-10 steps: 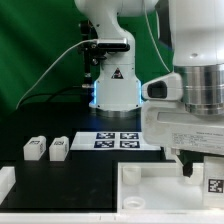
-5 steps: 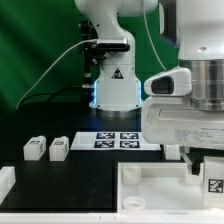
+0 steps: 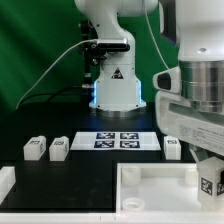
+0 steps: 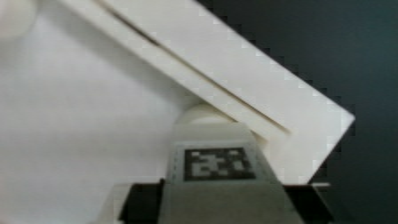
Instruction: Assemble one leg
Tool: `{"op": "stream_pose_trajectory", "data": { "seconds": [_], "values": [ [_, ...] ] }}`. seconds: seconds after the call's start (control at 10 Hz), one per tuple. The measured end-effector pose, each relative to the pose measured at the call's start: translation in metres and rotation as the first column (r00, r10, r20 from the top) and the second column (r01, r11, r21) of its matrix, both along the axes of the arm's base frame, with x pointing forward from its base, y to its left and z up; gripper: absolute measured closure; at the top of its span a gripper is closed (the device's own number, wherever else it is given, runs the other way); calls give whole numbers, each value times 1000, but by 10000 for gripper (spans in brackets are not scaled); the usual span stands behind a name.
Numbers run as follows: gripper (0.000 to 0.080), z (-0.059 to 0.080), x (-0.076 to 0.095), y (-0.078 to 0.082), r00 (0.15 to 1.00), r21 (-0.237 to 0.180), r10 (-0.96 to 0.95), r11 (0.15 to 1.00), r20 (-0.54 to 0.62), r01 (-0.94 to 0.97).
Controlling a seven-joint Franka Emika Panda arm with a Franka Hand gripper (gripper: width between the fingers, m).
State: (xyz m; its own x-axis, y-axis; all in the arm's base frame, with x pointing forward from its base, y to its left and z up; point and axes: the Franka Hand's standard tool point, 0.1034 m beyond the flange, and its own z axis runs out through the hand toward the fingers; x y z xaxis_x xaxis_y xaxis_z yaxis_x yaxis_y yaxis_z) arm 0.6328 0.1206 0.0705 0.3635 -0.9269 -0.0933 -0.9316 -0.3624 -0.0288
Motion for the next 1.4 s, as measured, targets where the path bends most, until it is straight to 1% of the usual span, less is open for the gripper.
{"op": "stream_pose_trajectory", "data": {
  "seconds": [0.1, 0.2, 0.3, 0.4, 0.5, 0.6, 0.8, 0.9, 1.0, 1.1, 1.2, 1.3, 1.4],
  "values": [
    [509, -1, 1, 0, 977, -1, -212, 977, -21, 212],
    [509, -2, 2, 1, 916, 4, -399, 917, -38, 400],
    [509, -2, 3, 1, 859, 17, -509, 860, -55, 510],
    [509, -2, 3, 2, 808, 16, -585, 809, -68, 587],
    [509, -2, 3, 2, 736, 6, -672, 738, -79, 675],
    [509, -2, 3, 3, 717, 6, -693, 719, -79, 695],
    [509, -2, 3, 4, 757, 6, -650, 758, -66, 652],
    [340, -2, 2, 4, 759, 6, -648, 761, -66, 649],
    [340, -2, 2, 5, 783, 9, -619, 784, -60, 620],
    [203, -4, 0, 4, 870, 23, -492, 870, -27, 492],
    [203, -4, -4, 4, 921, 20, -389, 921, -19, 390],
    [160, -5, -6, 5, 967, 21, -254, 967, 2, 254],
    [152, -6, -9, 5, 988, 18, -155, 988, 23, 155]
  ]
}}
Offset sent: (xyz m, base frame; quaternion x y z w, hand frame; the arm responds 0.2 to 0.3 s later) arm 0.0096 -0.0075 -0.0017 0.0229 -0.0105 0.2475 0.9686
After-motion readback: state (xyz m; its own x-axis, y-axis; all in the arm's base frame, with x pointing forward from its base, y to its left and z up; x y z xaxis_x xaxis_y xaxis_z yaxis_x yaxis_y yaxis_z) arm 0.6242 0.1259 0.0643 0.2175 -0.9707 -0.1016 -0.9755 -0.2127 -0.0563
